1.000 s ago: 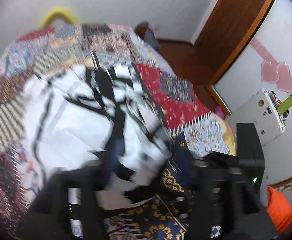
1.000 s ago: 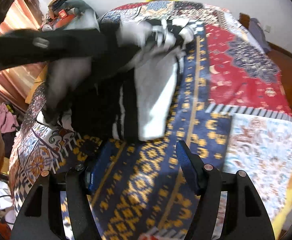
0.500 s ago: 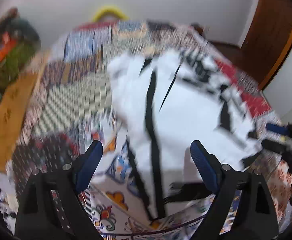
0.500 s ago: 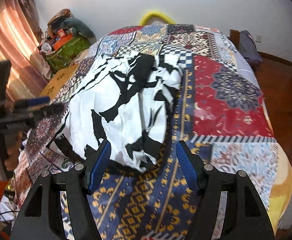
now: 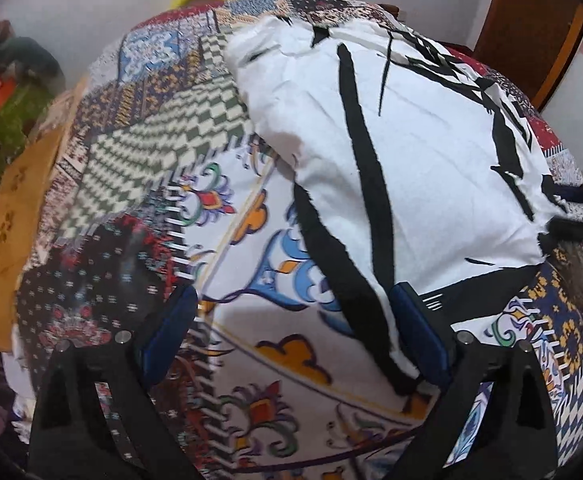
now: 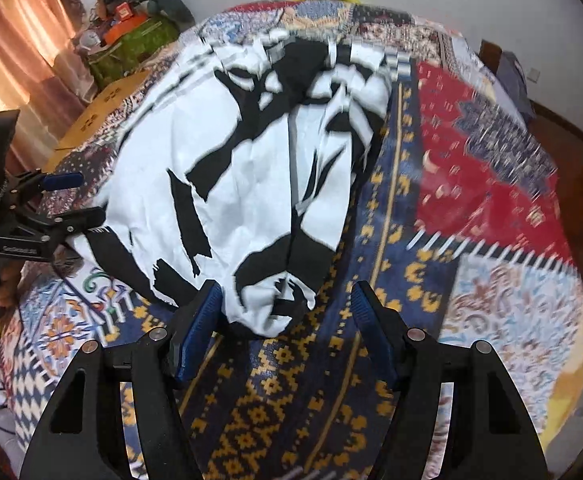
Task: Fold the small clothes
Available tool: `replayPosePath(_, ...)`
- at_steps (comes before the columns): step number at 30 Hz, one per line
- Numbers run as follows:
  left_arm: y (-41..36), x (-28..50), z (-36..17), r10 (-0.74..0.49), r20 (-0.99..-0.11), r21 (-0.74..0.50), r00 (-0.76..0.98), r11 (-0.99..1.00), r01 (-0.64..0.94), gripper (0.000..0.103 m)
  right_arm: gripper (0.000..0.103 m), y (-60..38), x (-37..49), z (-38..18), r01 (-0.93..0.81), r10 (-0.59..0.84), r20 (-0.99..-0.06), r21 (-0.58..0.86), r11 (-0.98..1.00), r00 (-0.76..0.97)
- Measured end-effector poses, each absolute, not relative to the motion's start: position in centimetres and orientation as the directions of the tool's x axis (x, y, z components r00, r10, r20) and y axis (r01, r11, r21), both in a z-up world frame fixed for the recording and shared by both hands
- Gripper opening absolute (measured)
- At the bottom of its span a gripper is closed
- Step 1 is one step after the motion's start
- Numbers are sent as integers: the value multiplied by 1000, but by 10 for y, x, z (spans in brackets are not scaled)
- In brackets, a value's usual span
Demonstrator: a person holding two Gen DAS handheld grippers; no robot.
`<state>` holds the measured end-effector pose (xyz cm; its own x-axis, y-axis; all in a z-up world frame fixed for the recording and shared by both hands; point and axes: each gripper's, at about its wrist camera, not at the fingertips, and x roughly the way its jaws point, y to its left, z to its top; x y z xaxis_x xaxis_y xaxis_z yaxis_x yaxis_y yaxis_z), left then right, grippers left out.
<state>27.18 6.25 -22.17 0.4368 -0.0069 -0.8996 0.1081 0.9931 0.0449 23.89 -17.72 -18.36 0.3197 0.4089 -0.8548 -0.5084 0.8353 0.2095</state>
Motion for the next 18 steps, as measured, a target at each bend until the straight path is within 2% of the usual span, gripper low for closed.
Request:
replayPosePath(4, 76, 277, -205, -52, -887, -18, 459, 997, 78, 98, 64, -180, 243, -155, -527, 434, -816, 193, 828, 382)
replayPosePath(9, 89, 303, -184, -28, -857, -23, 515, 1000, 16, 98, 64, -170, 265, -134, -536, 462, -770, 188, 823, 440)
replayPosePath(18, 98, 363, -173, 16, -830, -23, 558, 998, -62, 98, 60, -131, 340, -146, -540, 499, -766, 240, 806, 405)
